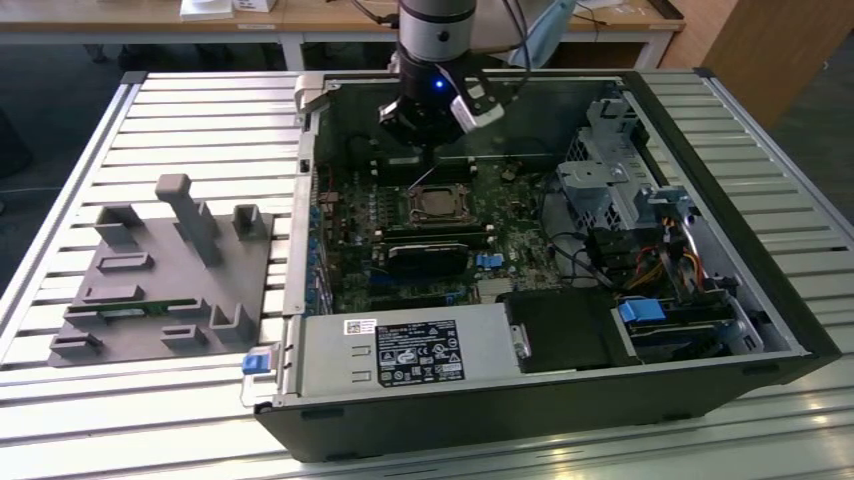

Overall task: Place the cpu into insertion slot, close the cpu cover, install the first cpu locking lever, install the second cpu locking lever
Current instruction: 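Install the first cpu locking lever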

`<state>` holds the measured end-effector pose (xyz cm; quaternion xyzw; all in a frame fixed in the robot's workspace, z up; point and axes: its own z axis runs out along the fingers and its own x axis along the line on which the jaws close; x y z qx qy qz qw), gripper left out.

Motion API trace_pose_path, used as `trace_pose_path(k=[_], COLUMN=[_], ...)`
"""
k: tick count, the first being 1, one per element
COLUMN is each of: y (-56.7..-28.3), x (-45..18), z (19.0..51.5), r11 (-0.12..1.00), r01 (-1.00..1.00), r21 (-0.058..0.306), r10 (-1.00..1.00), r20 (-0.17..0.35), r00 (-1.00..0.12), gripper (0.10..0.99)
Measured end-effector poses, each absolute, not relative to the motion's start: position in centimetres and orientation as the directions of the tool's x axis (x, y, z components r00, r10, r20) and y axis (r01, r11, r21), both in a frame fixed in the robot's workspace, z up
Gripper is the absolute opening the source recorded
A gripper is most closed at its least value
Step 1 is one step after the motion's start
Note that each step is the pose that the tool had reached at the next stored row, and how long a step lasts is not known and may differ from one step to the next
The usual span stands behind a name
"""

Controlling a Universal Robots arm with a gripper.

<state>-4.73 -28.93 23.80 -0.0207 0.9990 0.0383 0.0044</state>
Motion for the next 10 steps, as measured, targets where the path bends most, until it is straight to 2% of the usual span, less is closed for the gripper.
trace_pose_path(k=[10], y=[-28.7], x=[-4.08], z=[23.5], r11=[0.997], r01=[-0.042], r21=[0.07], r10=[-0.041], r20=[-0.009], r00=[-0.999], gripper=[0.106])
